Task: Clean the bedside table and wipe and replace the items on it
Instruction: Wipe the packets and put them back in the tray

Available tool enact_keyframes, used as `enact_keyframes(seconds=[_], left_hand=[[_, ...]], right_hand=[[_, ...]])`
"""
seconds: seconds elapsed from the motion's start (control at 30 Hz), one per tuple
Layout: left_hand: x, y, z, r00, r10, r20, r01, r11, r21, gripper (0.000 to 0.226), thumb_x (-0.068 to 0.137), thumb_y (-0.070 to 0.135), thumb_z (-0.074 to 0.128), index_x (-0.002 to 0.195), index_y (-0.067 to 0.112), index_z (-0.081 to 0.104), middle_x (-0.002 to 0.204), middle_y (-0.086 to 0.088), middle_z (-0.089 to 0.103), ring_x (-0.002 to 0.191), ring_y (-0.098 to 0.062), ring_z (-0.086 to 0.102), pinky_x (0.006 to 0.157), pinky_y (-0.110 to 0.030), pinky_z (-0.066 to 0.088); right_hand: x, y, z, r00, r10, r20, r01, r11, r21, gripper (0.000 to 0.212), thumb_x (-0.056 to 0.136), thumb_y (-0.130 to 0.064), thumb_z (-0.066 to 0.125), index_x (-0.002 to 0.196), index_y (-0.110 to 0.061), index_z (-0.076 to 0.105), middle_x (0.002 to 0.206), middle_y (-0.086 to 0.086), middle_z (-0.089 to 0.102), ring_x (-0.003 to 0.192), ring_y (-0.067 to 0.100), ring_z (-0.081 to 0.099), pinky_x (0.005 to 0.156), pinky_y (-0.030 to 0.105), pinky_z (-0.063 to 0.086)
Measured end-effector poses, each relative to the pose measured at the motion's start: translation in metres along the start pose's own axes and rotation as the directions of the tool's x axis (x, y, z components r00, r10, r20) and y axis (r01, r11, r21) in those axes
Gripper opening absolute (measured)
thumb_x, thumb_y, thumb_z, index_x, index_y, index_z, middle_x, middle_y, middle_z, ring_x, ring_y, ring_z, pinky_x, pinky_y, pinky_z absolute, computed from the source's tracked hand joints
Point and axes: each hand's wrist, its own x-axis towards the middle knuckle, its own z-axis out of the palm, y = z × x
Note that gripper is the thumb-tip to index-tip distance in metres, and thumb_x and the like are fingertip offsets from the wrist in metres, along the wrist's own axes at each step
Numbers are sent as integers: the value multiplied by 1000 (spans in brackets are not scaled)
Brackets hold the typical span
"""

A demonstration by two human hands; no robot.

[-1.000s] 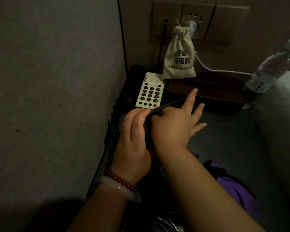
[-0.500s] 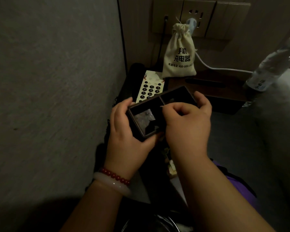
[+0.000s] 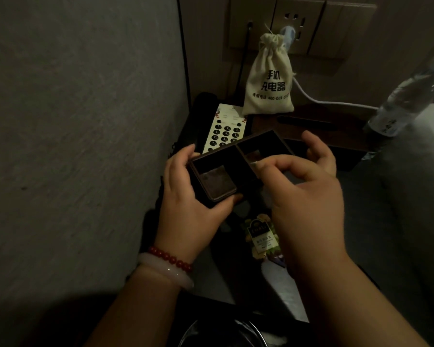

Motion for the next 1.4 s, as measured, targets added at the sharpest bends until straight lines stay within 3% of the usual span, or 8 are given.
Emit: enact_keyframes(seconds=[0.17,0.3,0.43,0.57,0.67,0.83,1.23,1.4], left_hand=[[-4,-6,4,997,-10,75,7,999,46,94,58,33,82,136,29,28,131,9,35,121,-3,43,97,-1,33],[-7,-10,8,991,5,136,-23,991,131,93,63,24,85,139,12,33,131,6,31,116,5,33,94,7,22],[-11,-14,9,984,-4,176,-25,986,163,89,67,22,84,140,10,33,136,-5,34,116,4,32,95,7,19],[-8,-17,7,985,-48,166,18,984,177,88,71,24,81,142,12,30,138,-7,34,119,-3,34,93,8,20],[-6,-17,7,984,-77,162,42,977,209,86,76,25,77,144,14,27,144,-8,32,126,-5,32,100,-3,22],[-3,-17,6,978,-118,173,65,957,283,81,80,27,73,145,16,25,149,-7,28,137,-19,29,115,-34,26],[-3,-13,2,968,-172,183,116,952,283,77,85,19,68,147,18,23,149,-3,28,134,-15,32,99,-18,24],[-2,-13,0,967,-165,195,102,950,296,79,86,20,68,148,17,20,152,-4,23,136,-14,27,101,-16,21]], right_hand=[[-25,9,-29,994,-69,88,83,981,-174,3,70,-35,69,70,-38,70,139,-32,30,124,-20,25,85,-4,30],[-56,38,-54,981,-80,179,141,923,-358,12,68,-31,73,72,-40,68,140,-35,26,134,0,31,111,50,27],[-76,45,-82,959,52,280,46,941,-335,7,63,-37,69,70,-38,70,138,-40,23,136,-9,18,114,50,20],[-89,52,-100,828,39,559,254,863,-437,9,68,-48,63,73,-42,68,142,-42,10,142,-1,3,115,55,10],[-94,65,-103,730,18,683,442,750,-492,23,72,-57,49,76,-43,67,152,-24,11,145,9,-3,114,60,5],[-95,69,-99,697,51,715,480,708,-518,25,74,-55,47,78,-41,67,153,-10,19,145,17,1,112,61,0],[-112,76,-77,599,38,800,602,637,-481,19,75,-49,49,80,-42,66,151,-8,25,144,18,3,109,56,-7],[-113,78,-70,610,26,792,605,630,-486,14,76,-48,51,78,-40,61,147,-8,30,144,19,9,111,55,-6]])
